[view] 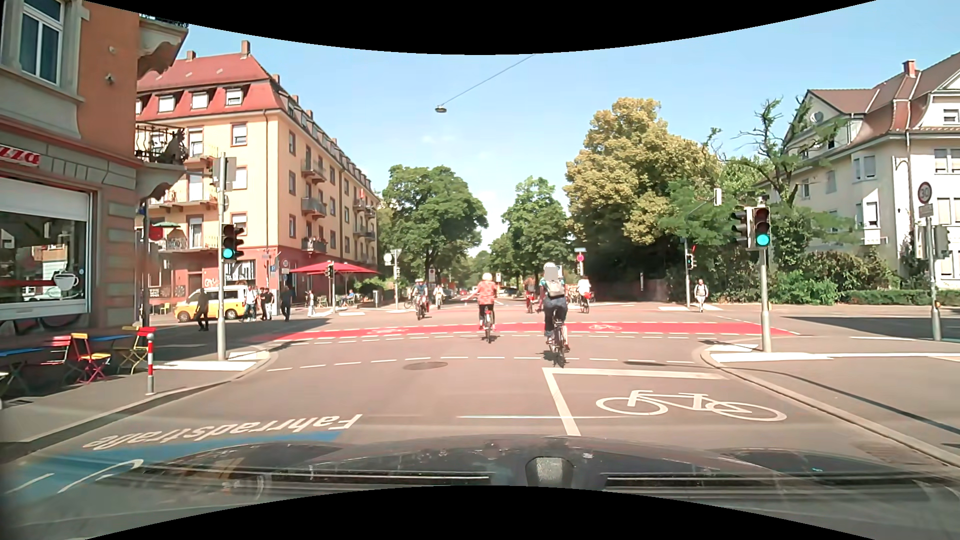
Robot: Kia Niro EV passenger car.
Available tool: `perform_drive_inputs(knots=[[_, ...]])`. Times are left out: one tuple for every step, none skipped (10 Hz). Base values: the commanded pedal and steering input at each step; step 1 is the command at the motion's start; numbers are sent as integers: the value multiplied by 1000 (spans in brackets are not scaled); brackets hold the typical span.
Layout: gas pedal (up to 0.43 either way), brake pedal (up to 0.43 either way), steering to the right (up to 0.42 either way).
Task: Follow the waypoints while adhering to traffic rules and regulations
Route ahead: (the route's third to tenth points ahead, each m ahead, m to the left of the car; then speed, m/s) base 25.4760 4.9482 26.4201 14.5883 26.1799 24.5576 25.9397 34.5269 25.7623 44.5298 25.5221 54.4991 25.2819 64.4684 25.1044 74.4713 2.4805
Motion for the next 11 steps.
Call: perform_drive_inputs(knots=[[59, 0, -15], [59, 0, -15], [59, 0, -10], [39, 0, -8], [39, 0, -8], [28, 0, -8], [28, 0, -7], [28, 0, -6], [28, 0, -6], [28, 0, -5], [28, 0, -5]])
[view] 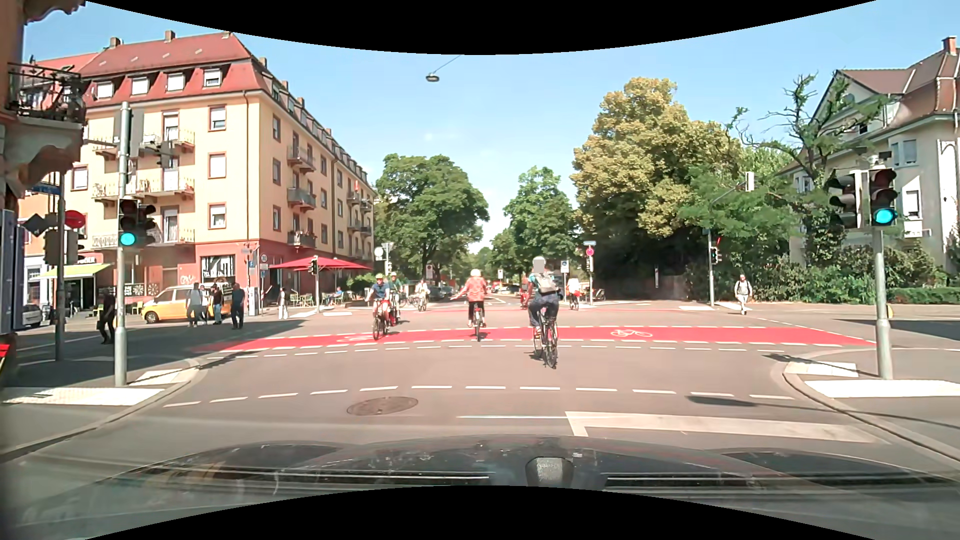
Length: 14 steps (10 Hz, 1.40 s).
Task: Follow the waypoints while adhering to traffic rules and regulations
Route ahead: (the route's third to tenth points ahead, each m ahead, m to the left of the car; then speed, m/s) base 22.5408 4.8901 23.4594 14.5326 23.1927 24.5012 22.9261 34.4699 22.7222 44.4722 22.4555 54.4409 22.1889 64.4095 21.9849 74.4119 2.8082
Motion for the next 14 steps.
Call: perform_drive_inputs(knots=[[28, 0, -6], [28, 0, -5], [28, 0, -4], [28, 0, -4], [28, 0, -4], [28, 0, -4], [20, 0, -4], [0, 0, -4], [0, 0, -4], [0, 0, -4], [0, 0, -4], [0, 12, -4], [0, 12, -4], [0, 24, -4]])
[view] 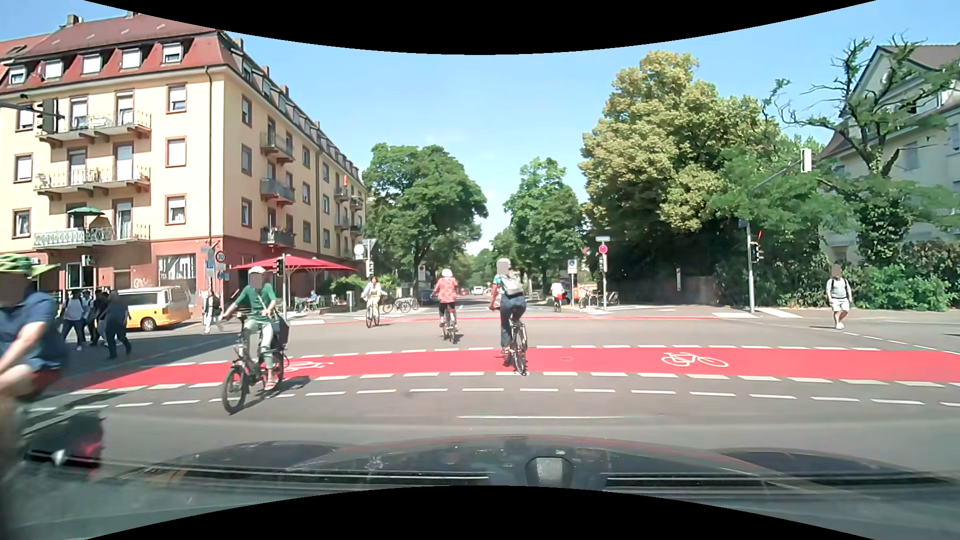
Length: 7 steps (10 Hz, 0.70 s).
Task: Follow the waypoints while adhering to traffic rules and regulations
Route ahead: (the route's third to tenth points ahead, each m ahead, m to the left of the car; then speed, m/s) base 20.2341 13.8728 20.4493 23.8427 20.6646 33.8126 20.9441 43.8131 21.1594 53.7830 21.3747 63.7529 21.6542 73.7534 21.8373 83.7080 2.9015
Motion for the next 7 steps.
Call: perform_drive_inputs(knots=[[0, 24, -4], [0, 24, -4], [0, 24, -4], [0, 30, -3], [0, 37, -3], [0, 43, -4], [0, 43, -4]])
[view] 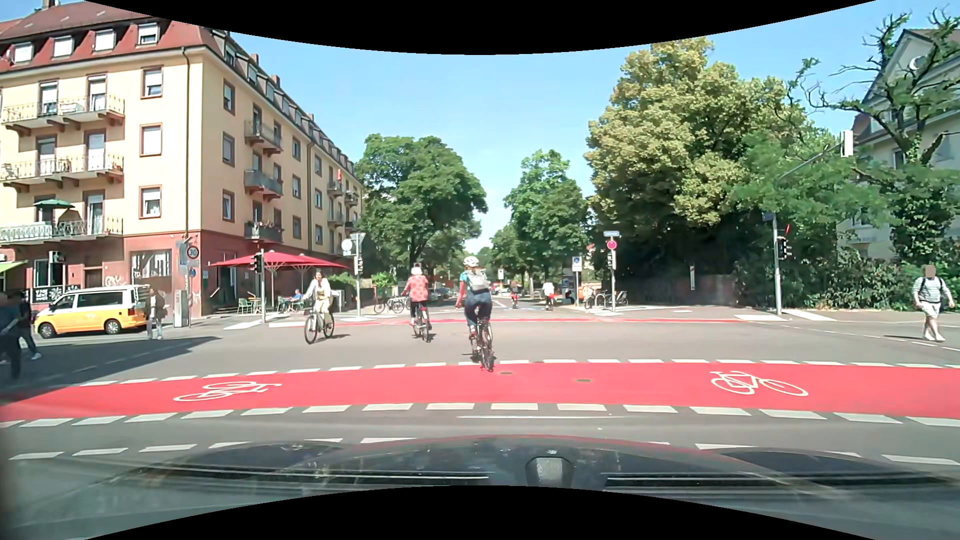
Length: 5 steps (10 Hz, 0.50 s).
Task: Follow the waypoints while adhering to traffic rules and regulations
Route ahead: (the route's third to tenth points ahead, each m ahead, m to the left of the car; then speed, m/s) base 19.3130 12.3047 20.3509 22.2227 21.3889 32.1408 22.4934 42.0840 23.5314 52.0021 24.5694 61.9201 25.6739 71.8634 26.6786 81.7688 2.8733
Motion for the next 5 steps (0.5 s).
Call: perform_drive_inputs(knots=[[0, 43, -4], [0, 43, -4], [0, 43, -4], [0, 43, -4], [0, 43, -4]])
